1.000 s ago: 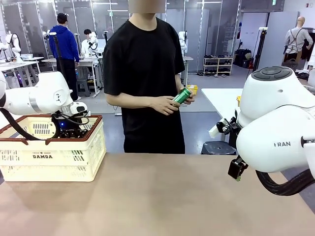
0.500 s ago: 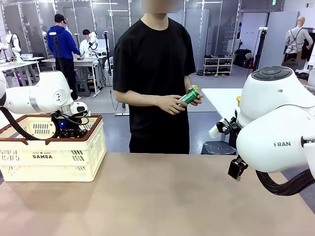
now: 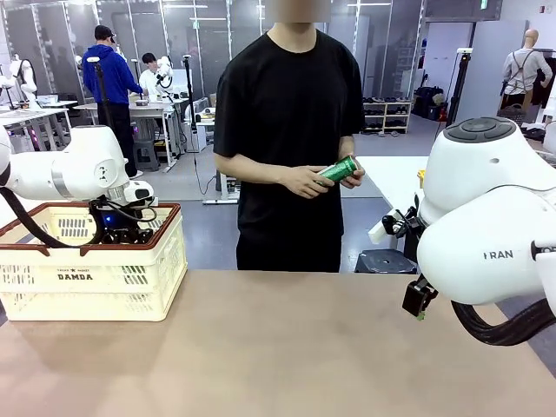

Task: Place the drinks into the Shopping basket.
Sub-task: Pick up one drink and place it into the Shopping basket.

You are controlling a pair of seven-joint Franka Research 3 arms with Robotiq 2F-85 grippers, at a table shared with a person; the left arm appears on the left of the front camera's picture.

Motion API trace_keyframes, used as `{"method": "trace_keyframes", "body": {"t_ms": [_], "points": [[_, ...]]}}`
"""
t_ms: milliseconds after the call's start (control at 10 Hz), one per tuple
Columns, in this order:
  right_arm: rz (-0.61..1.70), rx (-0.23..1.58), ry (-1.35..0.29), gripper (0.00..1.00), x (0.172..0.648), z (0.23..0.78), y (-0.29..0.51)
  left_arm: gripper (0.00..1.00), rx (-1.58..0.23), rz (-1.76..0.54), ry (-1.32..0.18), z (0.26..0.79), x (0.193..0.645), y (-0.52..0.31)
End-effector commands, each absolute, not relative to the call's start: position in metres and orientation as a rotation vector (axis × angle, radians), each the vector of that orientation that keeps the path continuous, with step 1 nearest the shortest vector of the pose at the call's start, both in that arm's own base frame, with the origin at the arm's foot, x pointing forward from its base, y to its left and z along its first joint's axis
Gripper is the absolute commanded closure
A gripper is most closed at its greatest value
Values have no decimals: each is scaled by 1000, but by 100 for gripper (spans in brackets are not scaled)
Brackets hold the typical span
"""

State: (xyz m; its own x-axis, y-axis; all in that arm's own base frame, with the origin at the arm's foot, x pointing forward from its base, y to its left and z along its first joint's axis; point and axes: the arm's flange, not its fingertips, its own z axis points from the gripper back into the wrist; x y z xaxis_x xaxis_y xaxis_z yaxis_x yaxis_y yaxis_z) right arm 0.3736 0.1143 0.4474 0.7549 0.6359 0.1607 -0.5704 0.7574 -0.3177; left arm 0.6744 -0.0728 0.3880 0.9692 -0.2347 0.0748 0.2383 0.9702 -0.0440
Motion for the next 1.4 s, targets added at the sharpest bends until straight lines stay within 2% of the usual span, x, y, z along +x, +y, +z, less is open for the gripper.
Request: {"method": "trace_keyframes", "body": {"t_ms": [0,100,200,800,900,1300], "points": [[672,-257,-266,0,374,447,113,14,-46,-210,-59,391,673,-72],[672,-257,-266,0,374,447,113,3,-46,-213,-63,391,671,-72],[672,-257,-266,0,374,447,113,0,-41,-207,-68,394,670,-72],[672,-257,-266,0,374,447,113,0,-34,-204,-93,421,655,-83],[672,-257,-266,0,374,447,113,0,-52,-225,-108,417,668,-80],[672,-257,-266,0,374,447,113,0,-52,-225,-108,417,668,-80]]}}
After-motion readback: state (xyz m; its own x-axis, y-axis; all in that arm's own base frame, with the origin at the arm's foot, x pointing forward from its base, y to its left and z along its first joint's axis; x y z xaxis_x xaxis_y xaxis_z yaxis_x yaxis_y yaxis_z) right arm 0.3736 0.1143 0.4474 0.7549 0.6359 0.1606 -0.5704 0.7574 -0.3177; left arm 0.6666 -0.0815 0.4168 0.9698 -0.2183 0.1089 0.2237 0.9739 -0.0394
